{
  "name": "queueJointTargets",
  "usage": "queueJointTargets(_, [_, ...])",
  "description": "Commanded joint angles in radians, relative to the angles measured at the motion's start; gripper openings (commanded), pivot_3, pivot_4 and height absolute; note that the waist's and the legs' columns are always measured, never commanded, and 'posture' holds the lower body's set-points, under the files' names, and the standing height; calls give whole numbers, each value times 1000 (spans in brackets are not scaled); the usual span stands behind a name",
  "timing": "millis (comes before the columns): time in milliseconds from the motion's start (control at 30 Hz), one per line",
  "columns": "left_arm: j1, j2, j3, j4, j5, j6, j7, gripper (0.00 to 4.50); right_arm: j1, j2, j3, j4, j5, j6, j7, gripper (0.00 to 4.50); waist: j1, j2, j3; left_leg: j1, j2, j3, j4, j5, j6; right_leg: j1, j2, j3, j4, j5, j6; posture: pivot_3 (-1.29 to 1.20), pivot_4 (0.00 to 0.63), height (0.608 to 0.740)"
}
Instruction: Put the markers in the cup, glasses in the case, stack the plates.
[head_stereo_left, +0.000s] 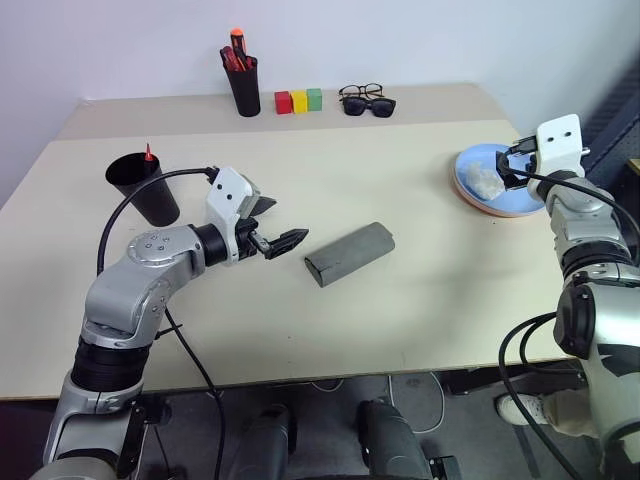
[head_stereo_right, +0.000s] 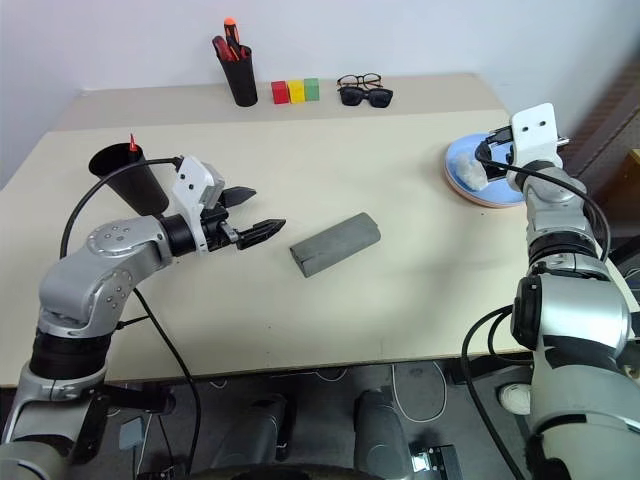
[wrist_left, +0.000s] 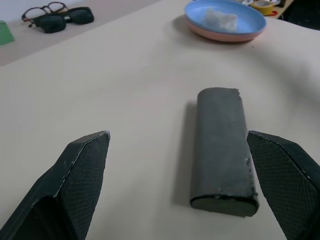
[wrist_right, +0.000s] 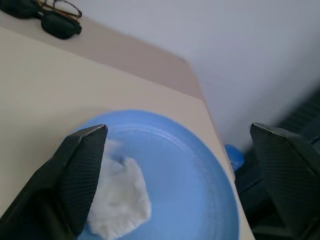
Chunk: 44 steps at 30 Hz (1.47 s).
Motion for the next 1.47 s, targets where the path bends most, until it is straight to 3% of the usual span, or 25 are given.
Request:
queueJointTargets(33, [3,-58,13,25,45,-152,33,4500,9,-36,-44,-36,52,-35,101,4329,3,0,0,0,0,0,0,0,0,0,0,0,0,0,0,0,150,740])
queueJointTargets(100, [8,-83,6,52,53,-200,23,4500,35,-45,-52,-59,71,-75,174,4329,2,0,0,0,0,0,1,0,0,1,0,0,-1,0,0,0,150,740])
queueJointTargets(233, [41,-81,-15,92,61,-265,-37,4500,140,-87,-89,-166,175,-23,470,4329,1,0,0,0,0,0,0,0,0,1,0,0,-1,0,0,0,150,740])
queueJointTargets(400, [114,-56,33,79,7,-291,-109,4500,453,-161,-142,-512,317,108,707,4329,6,0,0,0,0,1,0,-1,1,0,0,0,-1,0,1,0,150,740])
queueJointTargets(567, [217,-14,101,18,-23,-309,-132,4500,828,-233,-304,-882,473,296,785,4329,6,1,-1,0,1,1,1,-1,1,1,-1,0,0,-2,-2,0,150,740])
queueJointTargets(733, [357,26,181,-50,-46,-321,-137,4500,1049,-244,-435,-1071,541,408,764,4329,0,3,-2,4,3,6,0,-1,1,2,-1,3,0,-4,0,0,150,740])
queueJointTargets(933, [493,48,260,-42,-45,-366,-149,4500,1132,-199,-469,-1196,582,467,719,4329,9,3,-2,4,9,10,1,-2,2,3,-1,4,-2,-4,0,0,150,740])
queueJointTargets(1467, [538,53,292,-45,-57,-381,-140,4500,1119,-169,-409,-1225,587,478,695,4329,34,3,-2,-2,13,15,2,-3,2,0,-1,2,-4,-4,-1,0,150,740])
